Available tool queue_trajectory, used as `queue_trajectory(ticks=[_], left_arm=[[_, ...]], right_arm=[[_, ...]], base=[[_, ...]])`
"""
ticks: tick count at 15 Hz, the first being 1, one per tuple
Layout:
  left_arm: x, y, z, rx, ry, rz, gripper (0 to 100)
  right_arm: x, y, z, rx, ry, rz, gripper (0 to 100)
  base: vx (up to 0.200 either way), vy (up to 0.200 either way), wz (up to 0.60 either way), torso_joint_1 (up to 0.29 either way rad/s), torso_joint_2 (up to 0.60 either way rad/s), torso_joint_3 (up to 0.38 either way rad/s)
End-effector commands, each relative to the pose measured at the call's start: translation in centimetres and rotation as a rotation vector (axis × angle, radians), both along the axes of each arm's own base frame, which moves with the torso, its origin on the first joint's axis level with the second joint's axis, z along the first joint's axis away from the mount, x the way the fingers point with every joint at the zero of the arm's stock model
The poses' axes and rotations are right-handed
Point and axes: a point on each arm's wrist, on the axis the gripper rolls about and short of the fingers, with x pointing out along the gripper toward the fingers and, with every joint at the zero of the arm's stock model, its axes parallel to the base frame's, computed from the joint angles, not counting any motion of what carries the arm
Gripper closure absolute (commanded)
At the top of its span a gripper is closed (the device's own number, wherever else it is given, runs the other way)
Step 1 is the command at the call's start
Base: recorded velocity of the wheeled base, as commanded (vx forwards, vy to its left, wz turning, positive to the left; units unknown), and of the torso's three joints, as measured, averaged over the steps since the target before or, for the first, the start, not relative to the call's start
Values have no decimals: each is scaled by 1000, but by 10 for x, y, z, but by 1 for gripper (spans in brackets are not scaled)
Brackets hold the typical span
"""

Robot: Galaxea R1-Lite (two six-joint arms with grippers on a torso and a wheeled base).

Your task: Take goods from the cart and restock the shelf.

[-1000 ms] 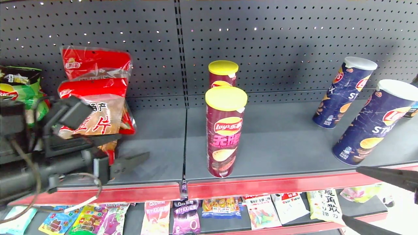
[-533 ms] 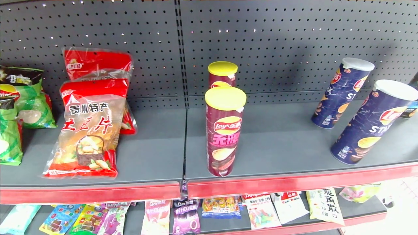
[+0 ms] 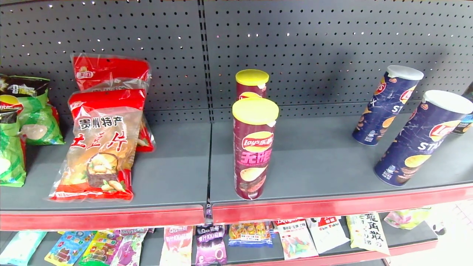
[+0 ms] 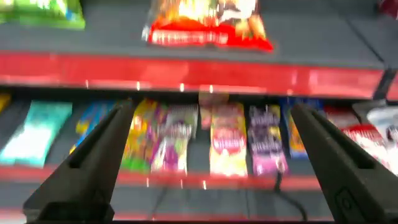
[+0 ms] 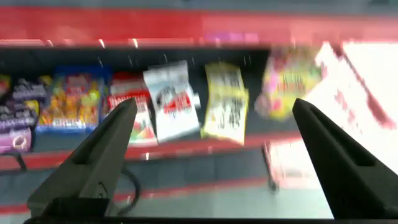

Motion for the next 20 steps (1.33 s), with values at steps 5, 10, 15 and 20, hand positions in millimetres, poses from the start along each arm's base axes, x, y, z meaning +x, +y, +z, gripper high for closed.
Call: queue_trajectory(ticks=[5, 10, 15, 20], left_arm=[[9, 1, -29, 29, 17, -6, 0], [9, 1, -29, 31, 17, -5, 0], [9, 1, -29, 31, 17, -5, 0], [9, 1, -29, 31, 17, -5, 0]], right_arm=[[4, 1, -21, 76, 15, 31, 0], [4, 0, -23, 130, 37, 17, 0], [4, 0, -24, 130, 37, 18, 0], [4, 1, -24, 124, 38, 20, 0]], base=[[0, 0, 0, 0, 0, 0], [0, 0, 0, 0, 0, 0], [-160, 0, 0, 6, 3, -1], [0, -80, 0, 0, -1, 2]])
